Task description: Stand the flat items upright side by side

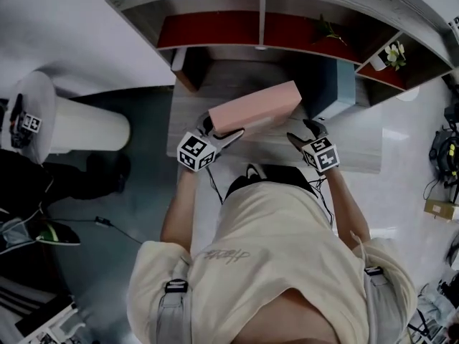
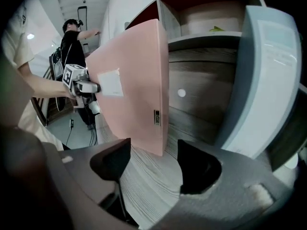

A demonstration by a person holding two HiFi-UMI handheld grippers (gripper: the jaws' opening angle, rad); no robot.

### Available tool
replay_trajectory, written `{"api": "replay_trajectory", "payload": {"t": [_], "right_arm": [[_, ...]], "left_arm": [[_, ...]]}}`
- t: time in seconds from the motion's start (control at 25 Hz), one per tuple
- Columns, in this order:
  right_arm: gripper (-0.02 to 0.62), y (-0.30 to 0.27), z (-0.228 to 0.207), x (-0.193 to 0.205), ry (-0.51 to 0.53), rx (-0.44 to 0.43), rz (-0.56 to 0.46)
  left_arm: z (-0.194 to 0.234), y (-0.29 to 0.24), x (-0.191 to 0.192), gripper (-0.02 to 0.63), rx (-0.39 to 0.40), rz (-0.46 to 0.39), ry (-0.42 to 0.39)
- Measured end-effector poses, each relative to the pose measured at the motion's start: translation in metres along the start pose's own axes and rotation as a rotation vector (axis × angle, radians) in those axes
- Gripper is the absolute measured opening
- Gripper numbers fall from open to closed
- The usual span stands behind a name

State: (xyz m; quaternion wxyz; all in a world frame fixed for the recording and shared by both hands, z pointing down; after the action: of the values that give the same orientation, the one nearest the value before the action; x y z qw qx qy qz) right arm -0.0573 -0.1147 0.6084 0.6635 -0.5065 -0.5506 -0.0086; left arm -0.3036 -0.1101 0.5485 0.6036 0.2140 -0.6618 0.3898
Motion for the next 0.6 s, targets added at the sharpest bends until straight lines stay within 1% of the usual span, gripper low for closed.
{"api": "replay_trajectory", "payload": {"t": [0.08,0.2,0.32,0.48,0.6], "right_arm": [[0.305,0.006,-0.003,0.007,-0.027,0.015,0.001],[0.299,0.015,-0.007,0.017,-0.056,0.042,0.004],[0.299,0.021,-0.01,0.027,-0.084,0.07,0.013],[0.296,0.027,-0.015,0.039,-0.142,0.105,0.008],[0.285,0.028,-0.017,0.045,-0.178,0.115,0.0]], "left_arm": [[-0.001,-0.003,-0.001,0.397,0.013,0.002,-0.015],[-0.005,-0.005,-0.002,0.382,-0.031,-0.013,-0.025],[-0.012,-0.008,-0.002,0.377,-0.119,-0.029,-0.013],[-0.026,-0.025,-0.006,0.376,-0.24,-0.017,0.029],[-0.035,-0.042,-0.011,0.376,-0.322,-0.013,0.056]]}}
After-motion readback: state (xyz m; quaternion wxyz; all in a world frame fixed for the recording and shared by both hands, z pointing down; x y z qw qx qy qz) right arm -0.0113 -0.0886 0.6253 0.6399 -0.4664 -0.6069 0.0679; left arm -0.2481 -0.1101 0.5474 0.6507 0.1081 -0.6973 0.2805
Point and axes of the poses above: the fingertips, and each gripper's own axes: y backward along the fingers, z to its left, x out of its underside, the point moved 4 cm from there along y, backward along the fingers, and after that the axes turned 5 degrees about -y, right-handed, at the moved point
